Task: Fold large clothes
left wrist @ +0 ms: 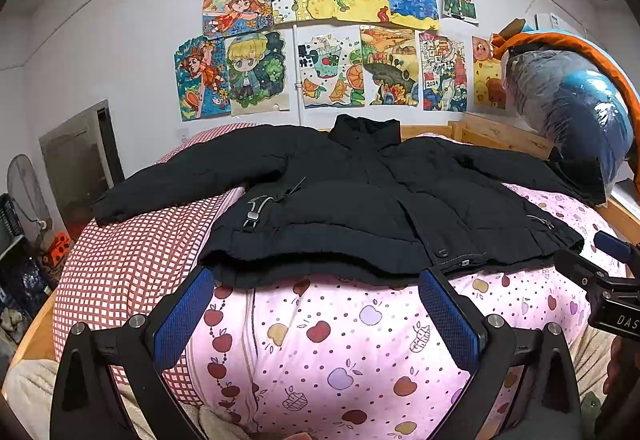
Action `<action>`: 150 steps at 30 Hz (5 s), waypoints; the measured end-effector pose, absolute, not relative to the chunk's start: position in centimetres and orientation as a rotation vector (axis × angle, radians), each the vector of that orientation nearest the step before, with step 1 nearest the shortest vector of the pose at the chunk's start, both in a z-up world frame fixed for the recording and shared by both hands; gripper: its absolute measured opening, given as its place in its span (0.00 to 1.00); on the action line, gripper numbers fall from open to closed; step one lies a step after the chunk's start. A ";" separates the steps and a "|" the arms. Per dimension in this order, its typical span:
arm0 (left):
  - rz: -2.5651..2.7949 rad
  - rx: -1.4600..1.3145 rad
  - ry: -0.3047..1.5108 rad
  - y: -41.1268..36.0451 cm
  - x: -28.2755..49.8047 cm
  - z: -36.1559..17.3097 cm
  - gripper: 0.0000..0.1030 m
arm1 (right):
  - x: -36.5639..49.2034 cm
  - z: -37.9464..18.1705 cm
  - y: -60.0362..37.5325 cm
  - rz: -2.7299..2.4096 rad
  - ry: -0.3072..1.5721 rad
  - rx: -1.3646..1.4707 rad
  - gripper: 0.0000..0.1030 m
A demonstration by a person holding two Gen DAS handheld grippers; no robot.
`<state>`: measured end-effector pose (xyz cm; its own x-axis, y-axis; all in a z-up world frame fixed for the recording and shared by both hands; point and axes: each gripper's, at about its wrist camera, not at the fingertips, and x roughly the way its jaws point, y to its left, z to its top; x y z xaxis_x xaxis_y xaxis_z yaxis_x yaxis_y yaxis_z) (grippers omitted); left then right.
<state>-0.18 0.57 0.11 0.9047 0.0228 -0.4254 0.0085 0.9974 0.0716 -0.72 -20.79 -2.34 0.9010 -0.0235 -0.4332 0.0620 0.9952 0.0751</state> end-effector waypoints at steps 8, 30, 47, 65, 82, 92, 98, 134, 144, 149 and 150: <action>0.009 0.073 0.439 0.7 -0.2 0.0 1.00 | -0.8 -2.3 -20.8 -0.044 0.447 0.088 0.99; 0.013 0.084 0.440 0.5 0.2 0.0 1.00 | -0.9 -1.9 -21.2 -0.049 0.443 0.091 0.99; -0.160 0.233 0.595 -3.0 10.8 2.2 1.00 | 4.4 -0.9 -24.5 -0.166 0.529 0.084 0.99; -0.289 0.236 0.655 -13.9 29.8 1.9 1.00 | 10.3 -1.9 -40.9 -0.662 0.418 0.274 0.99; -0.329 0.282 0.781 -27.9 46.2 -5.5 1.00 | 13.2 -4.7 -54.9 -0.668 0.432 0.312 0.93; -0.355 0.282 0.887 -28.5 47.4 -9.3 1.00 | 11.3 -5.0 -56.4 -0.687 0.437 0.382 0.17; -0.419 0.198 0.804 -25.9 43.9 -4.4 0.99 | 10.2 -2.6 -53.1 -0.541 0.411 0.362 0.04; -0.595 -0.024 1.086 -7.0 39.6 -4.4 0.89 | 16.7 -4.5 -21.7 0.261 0.491 0.024 0.65; -0.573 0.067 1.071 -10.0 39.5 -5.1 0.11 | 14.6 -3.7 -28.2 0.095 0.464 0.050 0.66; -0.520 0.158 0.901 -10.8 37.5 -2.0 0.10 | 15.9 -3.4 -30.8 0.048 0.487 0.109 0.66; -0.522 0.161 0.876 -10.7 37.4 -1.1 0.10 | 15.9 -3.4 -31.0 0.043 0.485 0.116 0.66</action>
<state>37.35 -10.69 -1.08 0.5243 -0.3700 -0.7670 0.4986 0.8635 -0.0757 15.92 -30.96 -3.40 0.8837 0.0689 -0.4629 -0.0137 0.9925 0.1216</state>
